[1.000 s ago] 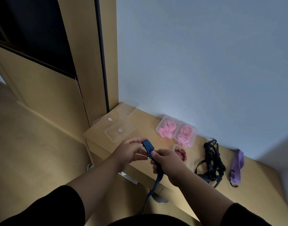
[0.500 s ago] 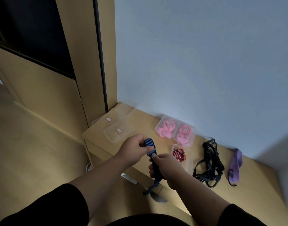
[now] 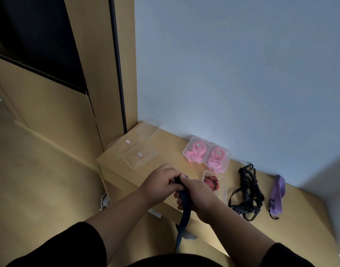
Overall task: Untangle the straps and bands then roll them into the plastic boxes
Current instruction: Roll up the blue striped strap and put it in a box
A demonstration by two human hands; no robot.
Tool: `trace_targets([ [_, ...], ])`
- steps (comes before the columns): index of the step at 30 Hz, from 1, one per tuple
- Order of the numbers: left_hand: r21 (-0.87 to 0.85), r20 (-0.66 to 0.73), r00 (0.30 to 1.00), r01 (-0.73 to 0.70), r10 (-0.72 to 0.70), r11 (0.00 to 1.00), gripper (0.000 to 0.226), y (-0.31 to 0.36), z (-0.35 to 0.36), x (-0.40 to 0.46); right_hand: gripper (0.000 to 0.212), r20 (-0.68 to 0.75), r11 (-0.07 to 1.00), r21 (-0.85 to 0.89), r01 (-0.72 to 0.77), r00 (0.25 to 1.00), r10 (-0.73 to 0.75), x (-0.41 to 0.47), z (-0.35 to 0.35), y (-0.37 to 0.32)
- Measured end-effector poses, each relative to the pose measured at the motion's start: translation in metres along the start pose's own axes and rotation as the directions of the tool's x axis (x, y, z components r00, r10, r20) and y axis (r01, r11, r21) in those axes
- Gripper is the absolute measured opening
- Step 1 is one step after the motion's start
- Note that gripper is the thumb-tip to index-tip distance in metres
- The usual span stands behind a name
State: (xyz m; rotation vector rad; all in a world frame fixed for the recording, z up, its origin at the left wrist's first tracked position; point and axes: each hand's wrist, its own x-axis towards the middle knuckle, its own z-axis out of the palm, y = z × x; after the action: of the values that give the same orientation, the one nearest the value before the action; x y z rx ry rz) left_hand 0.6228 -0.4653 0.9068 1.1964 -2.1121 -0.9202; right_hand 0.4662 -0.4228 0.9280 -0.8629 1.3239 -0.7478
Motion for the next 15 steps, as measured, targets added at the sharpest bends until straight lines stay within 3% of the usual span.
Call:
trace_targets([
  [3, -0.052, -0.031, 0.999, 0.013, -0.015, 0.999, 0.018, -0.004, -0.004, -0.004, 0.04, -0.018, 0.996, -0.089, -0.001, 1.0, -0.001, -0.001, -0.004, 0.0],
  [6, -0.181, -0.116, 0.972, 0.184, -0.206, 0.966, 0.026, -0.007, -0.009, -0.005, 0.029, -0.018, 0.98, -0.201, 0.002, 1.0, -0.006, -0.001, -0.007, -0.002],
  [9, -0.245, 0.075, 0.938, 0.347, -0.339, 0.905, 0.037, -0.007, -0.014, -0.004, 0.025, 0.027, 0.954, -0.298, 0.027, 0.999, -0.02, -0.002, -0.01, -0.006],
  [11, -0.351, 0.203, 0.914, 0.403, -0.352, 0.845, 0.029, -0.007, -0.015, -0.005, 0.024, 0.046, 0.939, -0.341, 0.044, 0.999, -0.03, -0.002, -0.011, -0.007],
  [13, -0.438, 0.234, 0.911, 0.41, -0.339, 0.8, 0.022, -0.006, -0.015, -0.007, 0.023, 0.023, 0.937, -0.346, 0.043, 0.999, -0.038, -0.001, -0.011, -0.005],
  [15, -0.403, 0.183, 0.922, 0.386, -0.341, 0.83, 0.018, -0.006, -0.013, -0.007, 0.021, -0.017, 0.95, -0.312, 0.026, 0.999, -0.032, 0.001, -0.01, -0.001],
])
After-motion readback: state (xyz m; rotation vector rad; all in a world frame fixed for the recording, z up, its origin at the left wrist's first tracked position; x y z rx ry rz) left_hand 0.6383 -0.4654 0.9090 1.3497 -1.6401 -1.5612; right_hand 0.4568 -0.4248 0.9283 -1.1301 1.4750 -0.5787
